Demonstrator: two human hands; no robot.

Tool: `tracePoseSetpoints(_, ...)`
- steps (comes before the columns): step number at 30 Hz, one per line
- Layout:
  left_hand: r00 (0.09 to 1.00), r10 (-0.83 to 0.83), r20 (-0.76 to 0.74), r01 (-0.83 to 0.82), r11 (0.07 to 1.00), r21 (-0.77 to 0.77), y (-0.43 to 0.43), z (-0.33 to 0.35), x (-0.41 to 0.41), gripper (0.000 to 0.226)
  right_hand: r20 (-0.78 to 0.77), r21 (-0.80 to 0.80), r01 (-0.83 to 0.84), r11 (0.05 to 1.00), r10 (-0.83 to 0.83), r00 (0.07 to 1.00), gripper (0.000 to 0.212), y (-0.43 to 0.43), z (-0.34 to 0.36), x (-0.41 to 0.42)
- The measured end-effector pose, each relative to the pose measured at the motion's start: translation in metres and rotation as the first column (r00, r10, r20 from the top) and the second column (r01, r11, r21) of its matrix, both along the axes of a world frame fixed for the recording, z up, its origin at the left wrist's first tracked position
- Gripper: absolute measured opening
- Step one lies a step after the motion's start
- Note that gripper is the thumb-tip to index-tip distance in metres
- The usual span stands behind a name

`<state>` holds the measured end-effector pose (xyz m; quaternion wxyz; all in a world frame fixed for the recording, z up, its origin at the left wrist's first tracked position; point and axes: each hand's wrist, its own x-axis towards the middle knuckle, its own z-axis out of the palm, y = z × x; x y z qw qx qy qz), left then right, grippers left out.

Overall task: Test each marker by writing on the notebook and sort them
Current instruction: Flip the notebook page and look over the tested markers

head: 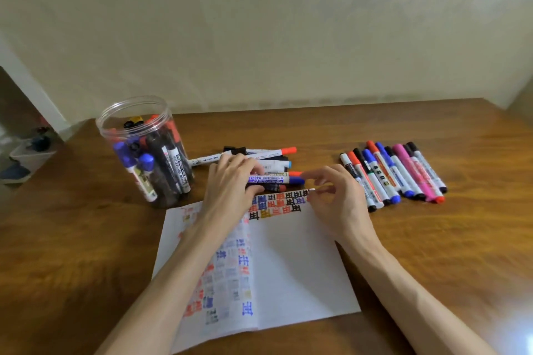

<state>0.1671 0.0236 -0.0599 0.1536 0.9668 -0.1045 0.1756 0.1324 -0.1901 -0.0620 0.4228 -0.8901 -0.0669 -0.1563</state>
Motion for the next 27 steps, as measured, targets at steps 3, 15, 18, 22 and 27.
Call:
tracePoseSetpoints(3, 0.998, -0.017, 0.054, 0.021, 0.997, -0.075, 0.002, -0.002, -0.002, 0.021, -0.002, 0.004, 0.016, 1.000, -0.016, 1.000, 0.028, 0.000, 0.000, 0.001)
tracePoseSetpoints(15, 0.932, -0.362, -0.027, 0.213, 0.604, -0.768, -0.013, 0.028, -0.033, 0.043, 0.170, -0.017, -0.044, 0.999, 0.047, 0.984, 0.020, 0.008, 0.002, -0.003)
tracePoseSetpoints(18, 0.920, -0.381, -0.089, 0.260, 0.764, -0.590, -0.014, 0.018, -0.032, 0.049, 0.063, 0.346, -0.136, 0.928, 0.122, 0.991, 0.013, 0.006, 0.009, -0.003)
tracePoseSetpoints(22, 0.927, -0.371, -0.061, 0.307, 0.840, -0.448, -0.016, 0.010, -0.033, 0.033, -0.031, 0.486, -0.147, 0.861, 0.185, 0.982, 0.012, 0.008, 0.012, -0.005)
tracePoseSetpoints(27, 0.927, -0.368, -0.065, 0.322, 0.875, -0.361, -0.013, 0.011, -0.036, 0.019, -0.063, 0.476, -0.163, 0.864, 0.219, 0.974, 0.042, 0.006, 0.010, -0.005)
